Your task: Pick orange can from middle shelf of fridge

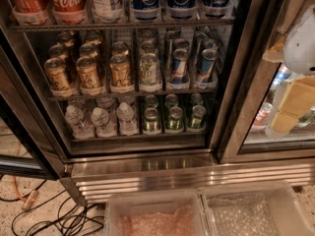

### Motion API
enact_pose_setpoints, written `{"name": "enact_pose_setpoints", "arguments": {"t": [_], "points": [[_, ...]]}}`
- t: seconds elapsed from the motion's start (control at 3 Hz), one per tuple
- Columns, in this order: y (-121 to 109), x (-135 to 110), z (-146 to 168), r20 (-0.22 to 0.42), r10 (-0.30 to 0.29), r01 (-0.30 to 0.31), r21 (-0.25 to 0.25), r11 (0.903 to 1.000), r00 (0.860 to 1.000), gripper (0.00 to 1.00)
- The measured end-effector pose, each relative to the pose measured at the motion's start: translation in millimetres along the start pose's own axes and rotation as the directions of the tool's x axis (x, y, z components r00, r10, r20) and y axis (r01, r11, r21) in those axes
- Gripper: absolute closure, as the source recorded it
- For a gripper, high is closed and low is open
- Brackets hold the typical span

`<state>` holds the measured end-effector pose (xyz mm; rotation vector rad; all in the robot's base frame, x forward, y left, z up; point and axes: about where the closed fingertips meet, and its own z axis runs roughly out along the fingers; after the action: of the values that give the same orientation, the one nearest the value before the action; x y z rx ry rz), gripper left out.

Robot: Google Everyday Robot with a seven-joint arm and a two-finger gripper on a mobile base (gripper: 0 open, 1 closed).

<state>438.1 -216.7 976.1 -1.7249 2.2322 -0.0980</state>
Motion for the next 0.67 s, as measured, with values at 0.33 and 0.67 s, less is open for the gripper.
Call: {"name": "enact_pose_setpoints", "arguments": {"t": [0.33, 0.67], "points": [[0.1, -0.2, 0.2, 0.000, 0.000, 0.000, 0.000, 1.0000, 1.000, 0.00], [3.2, -14.0, 10.7, 0.020, -0.026, 0.027, -0.021, 0.9994, 0.999, 0.00]]}}
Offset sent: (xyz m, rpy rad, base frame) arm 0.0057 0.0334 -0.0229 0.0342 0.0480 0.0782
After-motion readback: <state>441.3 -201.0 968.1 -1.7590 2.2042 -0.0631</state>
